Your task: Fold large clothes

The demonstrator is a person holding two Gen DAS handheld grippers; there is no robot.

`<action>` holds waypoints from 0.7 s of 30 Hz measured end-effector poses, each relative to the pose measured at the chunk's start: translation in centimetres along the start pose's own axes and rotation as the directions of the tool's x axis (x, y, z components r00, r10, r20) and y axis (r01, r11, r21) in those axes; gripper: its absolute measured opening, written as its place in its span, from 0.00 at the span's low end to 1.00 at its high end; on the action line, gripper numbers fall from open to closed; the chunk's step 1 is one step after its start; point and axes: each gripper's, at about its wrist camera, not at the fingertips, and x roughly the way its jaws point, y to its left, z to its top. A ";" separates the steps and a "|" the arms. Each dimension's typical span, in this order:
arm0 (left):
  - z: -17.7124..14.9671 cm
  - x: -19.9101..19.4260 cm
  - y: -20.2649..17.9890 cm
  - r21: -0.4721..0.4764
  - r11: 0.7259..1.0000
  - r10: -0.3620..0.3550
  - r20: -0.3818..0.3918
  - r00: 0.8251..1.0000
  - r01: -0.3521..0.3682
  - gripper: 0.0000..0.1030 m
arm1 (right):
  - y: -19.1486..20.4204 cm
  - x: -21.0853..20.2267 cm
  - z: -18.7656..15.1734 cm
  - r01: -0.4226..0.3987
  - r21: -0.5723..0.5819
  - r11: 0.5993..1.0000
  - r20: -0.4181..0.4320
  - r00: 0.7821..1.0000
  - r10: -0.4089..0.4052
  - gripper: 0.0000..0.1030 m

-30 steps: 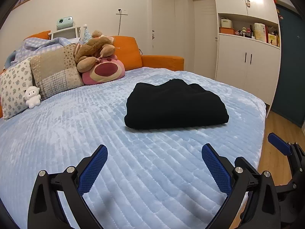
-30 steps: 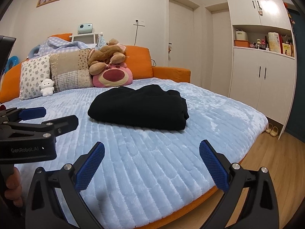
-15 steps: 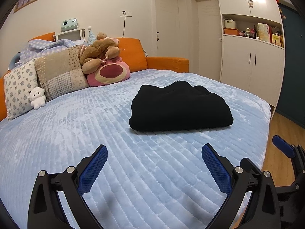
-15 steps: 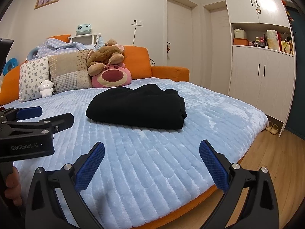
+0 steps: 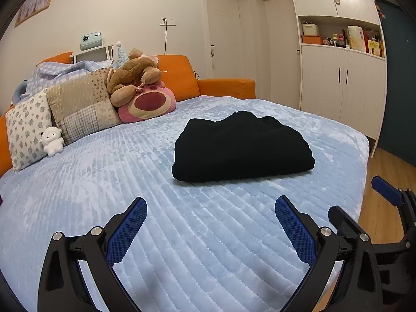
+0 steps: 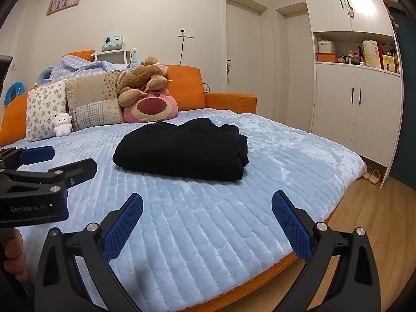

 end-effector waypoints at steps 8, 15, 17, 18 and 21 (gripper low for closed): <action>0.0 0.0 0.0 -0.001 1.000 -0.006 0.000 1.000 0.006 0.97 | 0.0 0.2 -0.3 -0.007 0.004 1.000 -0.007 1.000 0.007 0.95; 0.0 0.0 -0.3 0.005 1.000 -0.021 -0.004 1.000 0.021 0.97 | 0.1 0.4 -0.2 -0.013 0.000 1.000 -0.012 1.000 0.013 0.95; 0.0 0.1 -0.4 0.003 1.000 -0.027 -0.007 1.000 0.027 0.97 | 0.2 0.5 -0.2 -0.016 -0.002 1.000 -0.015 1.000 0.016 0.95; -0.1 0.1 -0.4 0.001 0.999 -0.037 -0.009 0.999 0.037 0.97 | 0.2 0.5 -0.2 -0.015 -0.004 1.000 -0.017 1.000 0.015 0.95; -0.1 0.1 0.1 -0.019 0.999 -0.042 -0.004 0.999 0.042 0.97 | 0.5 0.8 -0.3 -0.019 -0.010 1.000 -0.026 0.999 0.019 0.95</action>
